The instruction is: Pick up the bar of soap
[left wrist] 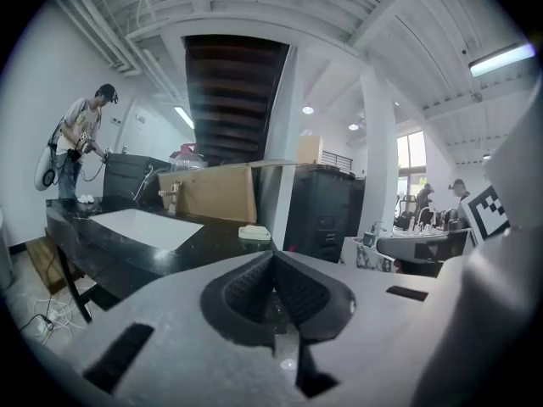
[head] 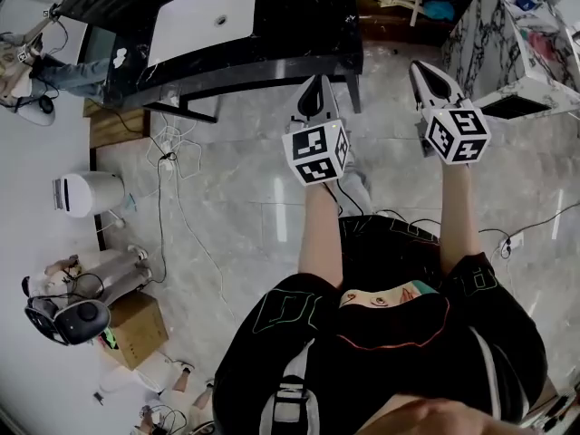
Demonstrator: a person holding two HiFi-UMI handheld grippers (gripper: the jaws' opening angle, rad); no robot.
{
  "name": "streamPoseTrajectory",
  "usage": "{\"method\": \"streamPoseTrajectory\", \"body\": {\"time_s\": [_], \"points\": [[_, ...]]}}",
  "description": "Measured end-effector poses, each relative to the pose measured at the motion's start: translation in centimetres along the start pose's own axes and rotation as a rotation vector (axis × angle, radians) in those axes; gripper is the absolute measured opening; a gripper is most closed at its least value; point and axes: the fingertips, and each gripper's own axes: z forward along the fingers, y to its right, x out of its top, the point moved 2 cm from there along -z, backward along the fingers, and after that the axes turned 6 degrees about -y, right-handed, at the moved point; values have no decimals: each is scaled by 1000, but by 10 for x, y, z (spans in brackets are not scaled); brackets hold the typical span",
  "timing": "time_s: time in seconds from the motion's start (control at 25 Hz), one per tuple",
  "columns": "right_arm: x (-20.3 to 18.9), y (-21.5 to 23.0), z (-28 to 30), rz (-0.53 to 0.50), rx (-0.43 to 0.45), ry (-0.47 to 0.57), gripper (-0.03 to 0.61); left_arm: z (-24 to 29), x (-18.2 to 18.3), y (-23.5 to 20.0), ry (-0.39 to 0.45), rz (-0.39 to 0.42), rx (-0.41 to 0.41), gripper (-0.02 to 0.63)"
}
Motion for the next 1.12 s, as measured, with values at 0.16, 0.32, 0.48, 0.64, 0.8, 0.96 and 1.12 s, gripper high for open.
{"method": "streamPoseTrajectory", "body": {"time_s": [0.16,0.32,0.48,0.64,0.8,0.96,1.12], "points": [[5,1,49,17,9,-13,6,35,3,-35,-21,-30,9,8],[15,6,89,34,12,-16,6,72,16,-61,-26,-39,-6,8],[37,15,124,53,-11,-2,6,110,34,-77,-35,-34,-44,8],[57,21,146,47,-26,15,6,143,53,-86,-32,-46,-84,8],[66,35,153,43,-49,9,6,167,54,-78,-49,-71,-139,8],[72,60,154,66,-82,12,6,184,58,-71,-56,-80,-154,8],[74,68,175,72,-39,-2,6,198,62,-77,-58,-96,-121,8]]}}
